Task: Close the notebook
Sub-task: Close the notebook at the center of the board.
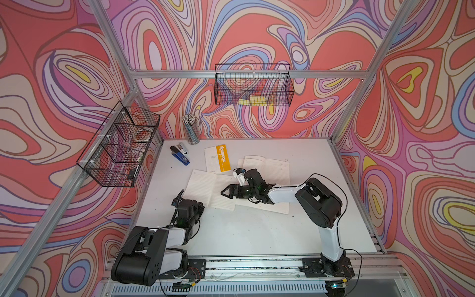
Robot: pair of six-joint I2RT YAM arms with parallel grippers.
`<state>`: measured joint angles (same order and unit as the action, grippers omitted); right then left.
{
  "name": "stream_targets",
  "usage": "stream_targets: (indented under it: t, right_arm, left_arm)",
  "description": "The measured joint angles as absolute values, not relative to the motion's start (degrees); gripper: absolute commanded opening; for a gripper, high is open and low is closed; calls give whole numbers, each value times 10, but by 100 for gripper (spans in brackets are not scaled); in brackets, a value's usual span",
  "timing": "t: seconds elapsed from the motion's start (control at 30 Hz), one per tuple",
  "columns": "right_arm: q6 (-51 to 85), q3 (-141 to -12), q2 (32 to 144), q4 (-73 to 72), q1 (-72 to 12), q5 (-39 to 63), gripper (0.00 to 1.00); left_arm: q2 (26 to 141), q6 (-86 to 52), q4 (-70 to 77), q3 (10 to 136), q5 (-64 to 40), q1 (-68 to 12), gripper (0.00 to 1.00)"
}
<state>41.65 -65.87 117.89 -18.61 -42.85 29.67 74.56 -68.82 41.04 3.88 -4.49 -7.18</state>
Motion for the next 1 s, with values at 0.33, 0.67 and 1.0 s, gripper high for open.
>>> stream_targets:
  t: [0.33,0.67,1.0]
  right_arm:
    - [416,-659,1179,-202,-429,304,98]
    - [415,-660,1161,-203,-429,312,98]
    - [395,-691,1104,-152,-429,309,98]
  left_arm:
    - [647,-651,366,14,-48,-72,0]
    - [327,-566,95,44,0,-72,0]
    - [316,-473,-56,102,25,-72,0]
